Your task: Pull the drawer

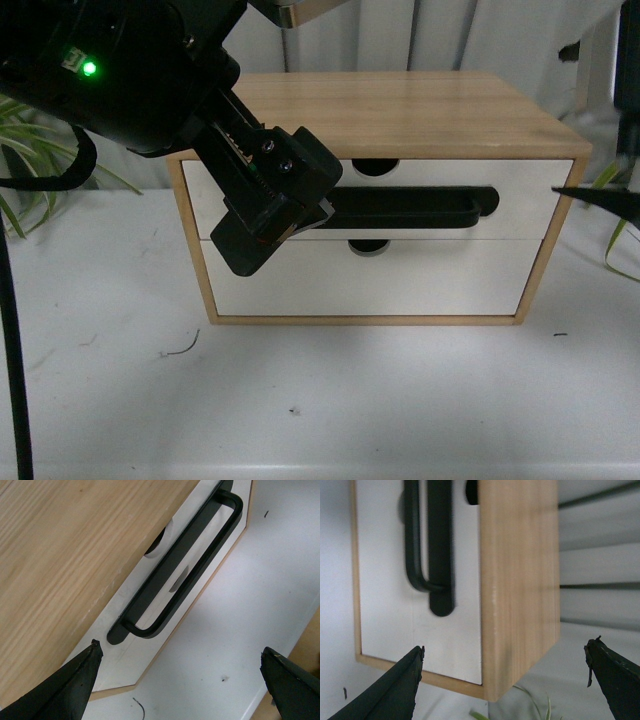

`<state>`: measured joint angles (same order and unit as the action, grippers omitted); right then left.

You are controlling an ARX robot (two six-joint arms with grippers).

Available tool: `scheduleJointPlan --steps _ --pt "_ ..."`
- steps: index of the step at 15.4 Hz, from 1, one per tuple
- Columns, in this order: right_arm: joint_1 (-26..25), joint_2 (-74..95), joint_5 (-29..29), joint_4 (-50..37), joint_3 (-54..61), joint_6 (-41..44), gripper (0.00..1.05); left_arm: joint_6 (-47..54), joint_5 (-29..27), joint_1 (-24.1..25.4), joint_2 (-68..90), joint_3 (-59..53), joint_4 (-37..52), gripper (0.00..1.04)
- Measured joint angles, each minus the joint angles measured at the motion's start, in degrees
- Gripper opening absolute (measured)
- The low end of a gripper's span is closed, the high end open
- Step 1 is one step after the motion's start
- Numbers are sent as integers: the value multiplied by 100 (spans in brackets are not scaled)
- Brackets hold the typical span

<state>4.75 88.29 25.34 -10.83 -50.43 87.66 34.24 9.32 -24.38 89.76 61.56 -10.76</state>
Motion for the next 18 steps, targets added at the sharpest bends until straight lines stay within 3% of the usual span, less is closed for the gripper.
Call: scheduleJointPlan --steps 2,4,18 --pt "9 103 -4 448 -42 944 98 365 -120 -146 269 420 -289 98" --pt "136 243 -72 640 -52 1141 98 520 -39 -367 566 531 -398 98" --pt "656 1480 -243 868 -680 863 98 505 299 -426 1517 723 118 98"
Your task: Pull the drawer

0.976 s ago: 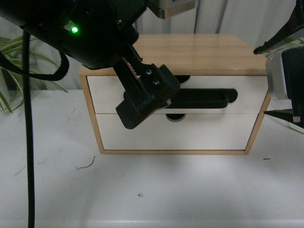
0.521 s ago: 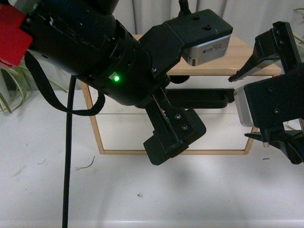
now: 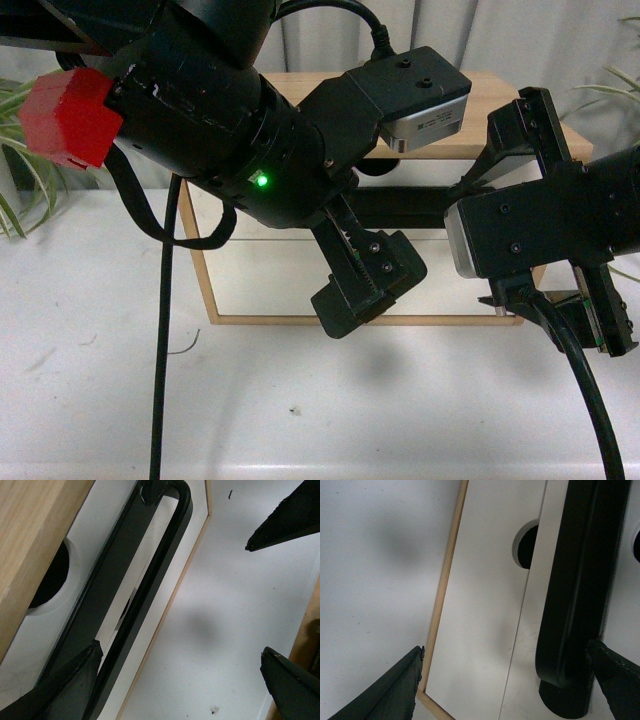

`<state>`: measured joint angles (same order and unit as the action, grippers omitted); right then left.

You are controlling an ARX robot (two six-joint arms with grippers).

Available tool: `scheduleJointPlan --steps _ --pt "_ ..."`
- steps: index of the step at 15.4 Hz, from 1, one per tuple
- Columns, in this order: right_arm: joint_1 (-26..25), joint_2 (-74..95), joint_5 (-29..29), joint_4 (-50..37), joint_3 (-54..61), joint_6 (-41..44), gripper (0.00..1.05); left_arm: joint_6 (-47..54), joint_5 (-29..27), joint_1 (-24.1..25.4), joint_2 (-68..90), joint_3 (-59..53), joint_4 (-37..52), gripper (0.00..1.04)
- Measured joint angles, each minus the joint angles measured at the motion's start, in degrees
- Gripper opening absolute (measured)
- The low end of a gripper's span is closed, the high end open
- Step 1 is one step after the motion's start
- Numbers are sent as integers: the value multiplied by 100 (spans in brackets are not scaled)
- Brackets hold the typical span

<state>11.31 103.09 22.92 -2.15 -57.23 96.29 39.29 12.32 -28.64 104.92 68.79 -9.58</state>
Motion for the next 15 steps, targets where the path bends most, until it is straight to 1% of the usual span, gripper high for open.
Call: scheduleJointPlan --steps 6,11,15 --pt "70 264 -2 -81 -79 -114 98 0 59 -4 190 44 116 98" --pt "157 555 -55 -358 -48 -223 98 39 17 -203 487 125 350 98" --pt "157 522 -66 -402 44 -223 98 68 20 -232 476 33 450 98"
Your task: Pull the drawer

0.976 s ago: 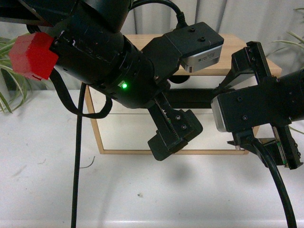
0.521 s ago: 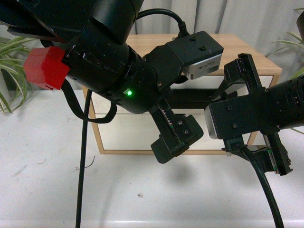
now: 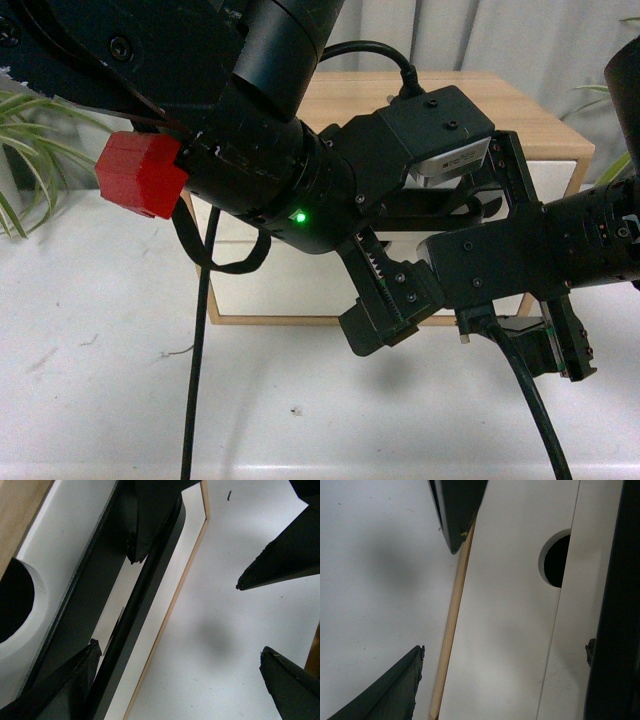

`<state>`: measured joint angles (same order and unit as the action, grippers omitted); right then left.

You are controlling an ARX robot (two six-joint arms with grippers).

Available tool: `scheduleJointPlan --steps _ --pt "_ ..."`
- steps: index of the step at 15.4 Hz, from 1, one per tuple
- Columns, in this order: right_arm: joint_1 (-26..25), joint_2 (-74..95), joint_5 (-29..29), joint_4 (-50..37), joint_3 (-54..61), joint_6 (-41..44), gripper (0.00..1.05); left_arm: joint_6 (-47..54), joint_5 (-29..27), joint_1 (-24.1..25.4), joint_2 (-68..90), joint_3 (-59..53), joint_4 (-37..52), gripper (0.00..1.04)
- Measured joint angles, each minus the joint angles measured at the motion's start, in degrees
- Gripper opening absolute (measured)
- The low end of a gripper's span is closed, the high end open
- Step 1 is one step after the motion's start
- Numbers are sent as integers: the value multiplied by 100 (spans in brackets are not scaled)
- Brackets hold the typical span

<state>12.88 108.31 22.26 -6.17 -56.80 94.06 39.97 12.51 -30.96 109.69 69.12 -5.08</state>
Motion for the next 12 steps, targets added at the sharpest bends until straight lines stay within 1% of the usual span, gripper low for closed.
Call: scheduleJointPlan --steps 6,12 --pt "26 -175 11 0 227 -125 98 22 37 -48 -114 -177 28 98" --pt "74 -566 98 57 682 -341 98 46 138 -131 -380 -621 199 98"
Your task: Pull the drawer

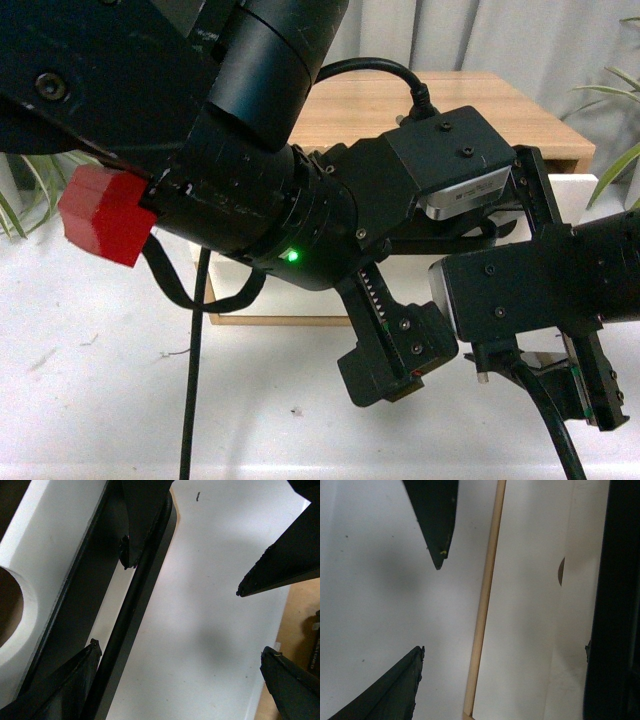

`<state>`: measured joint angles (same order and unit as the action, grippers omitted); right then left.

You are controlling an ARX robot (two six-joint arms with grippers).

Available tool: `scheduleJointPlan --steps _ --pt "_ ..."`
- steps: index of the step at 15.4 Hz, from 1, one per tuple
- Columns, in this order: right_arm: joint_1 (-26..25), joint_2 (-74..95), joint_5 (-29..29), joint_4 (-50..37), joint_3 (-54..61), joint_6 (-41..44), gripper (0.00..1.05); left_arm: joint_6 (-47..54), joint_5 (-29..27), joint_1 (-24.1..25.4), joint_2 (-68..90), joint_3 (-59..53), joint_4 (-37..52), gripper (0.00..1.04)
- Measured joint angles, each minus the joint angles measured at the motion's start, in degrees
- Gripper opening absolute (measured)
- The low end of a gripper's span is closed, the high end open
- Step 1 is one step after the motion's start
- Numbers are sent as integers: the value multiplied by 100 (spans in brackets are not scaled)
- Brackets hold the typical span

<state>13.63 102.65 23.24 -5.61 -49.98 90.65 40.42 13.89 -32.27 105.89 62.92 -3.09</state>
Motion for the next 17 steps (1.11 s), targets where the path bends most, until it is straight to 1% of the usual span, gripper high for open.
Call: scheduleJointPlan --steps 3,6,9,17 --pt "31 -173 33 46 192 -37 98 -2 57 -22 -116 -190 63 98" --pt "157 -885 199 304 920 -111 98 -267 181 -105 -619 -1019 323 98" --pt "199 -1163 280 520 1139 -111 98 -317 227 -166 -903 -1327 317 98" --pt "223 -1499 321 721 1318 -219 98 -466 173 -201 -1237 -1635 404 98"
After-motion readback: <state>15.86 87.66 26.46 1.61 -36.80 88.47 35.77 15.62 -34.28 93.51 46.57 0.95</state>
